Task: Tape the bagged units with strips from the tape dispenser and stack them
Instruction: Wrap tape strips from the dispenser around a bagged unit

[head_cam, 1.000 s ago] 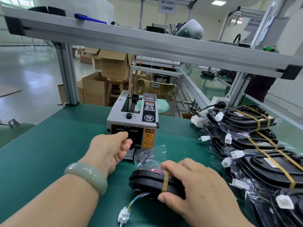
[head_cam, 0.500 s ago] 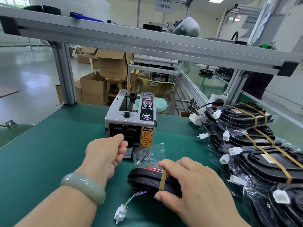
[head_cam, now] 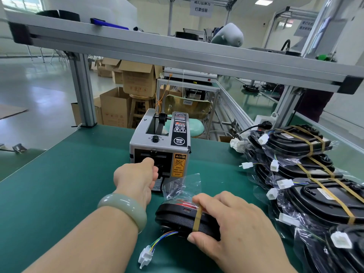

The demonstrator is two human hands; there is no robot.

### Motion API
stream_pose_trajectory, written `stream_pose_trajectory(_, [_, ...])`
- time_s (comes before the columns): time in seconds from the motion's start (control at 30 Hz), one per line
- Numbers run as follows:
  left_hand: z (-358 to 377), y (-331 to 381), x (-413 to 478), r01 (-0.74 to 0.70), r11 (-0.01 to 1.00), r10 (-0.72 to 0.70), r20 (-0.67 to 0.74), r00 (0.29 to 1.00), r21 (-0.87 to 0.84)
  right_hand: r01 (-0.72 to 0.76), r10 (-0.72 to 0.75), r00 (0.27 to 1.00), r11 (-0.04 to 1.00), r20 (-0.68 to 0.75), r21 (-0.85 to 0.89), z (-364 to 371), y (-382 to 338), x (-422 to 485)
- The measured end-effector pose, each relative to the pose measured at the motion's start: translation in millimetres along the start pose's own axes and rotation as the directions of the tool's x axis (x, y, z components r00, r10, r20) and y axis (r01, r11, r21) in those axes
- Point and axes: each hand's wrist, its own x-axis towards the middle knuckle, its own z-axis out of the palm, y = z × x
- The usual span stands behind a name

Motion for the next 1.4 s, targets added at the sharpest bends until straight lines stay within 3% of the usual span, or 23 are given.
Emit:
stream_pose_trajectory(0.1, [-8,1,-5,0.020,1.000,-0.021,0.063,0.998,0.006,-0.012,0.012,0.999,1.000,-0.036,0.003,-3,-1,1])
stream_pose_trajectory(0.2, [-26,2,-19,0.018,1.000,-0.015,0.218,0.976,-0.011,-0.012,0.013,1.000,1.000,-0.027,0.026,-2,1,0])
stream_pose_trajectory(0.37, [-61,-7,-56,-0.110,0.993,0.079,0.410,0.909,0.052,0.065,-0.066,0.997,0.996,0.030,0.054,-1,7,-2])
stream_pose_trajectory(0.47, [-73,-20,-74,-0.312,0.935,0.226,0.395,0.890,0.167,0.100,-0.102,0.994,0.993,0.030,0.068,-2,7,-3])
stream_pose_trajectory(0.57, [-76,-29,-85,-0.427,0.870,0.305,0.412,0.859,0.247,0.100,-0.101,0.995,0.994,0.013,0.050,-2,5,-5])
stream_pose_trajectory(0.97, [-74,-46,-88,-0.381,0.880,0.203,0.500,0.842,0.284,0.098,-0.097,0.995,0.994,-0.027,0.044,4,-2,-8])
stream_pose_trajectory(1.4, [-66,-41,-96,-0.415,0.860,0.245,0.473,0.846,0.298,0.091,-0.090,0.996,0.995,-0.026,0.040,3,-3,-6])
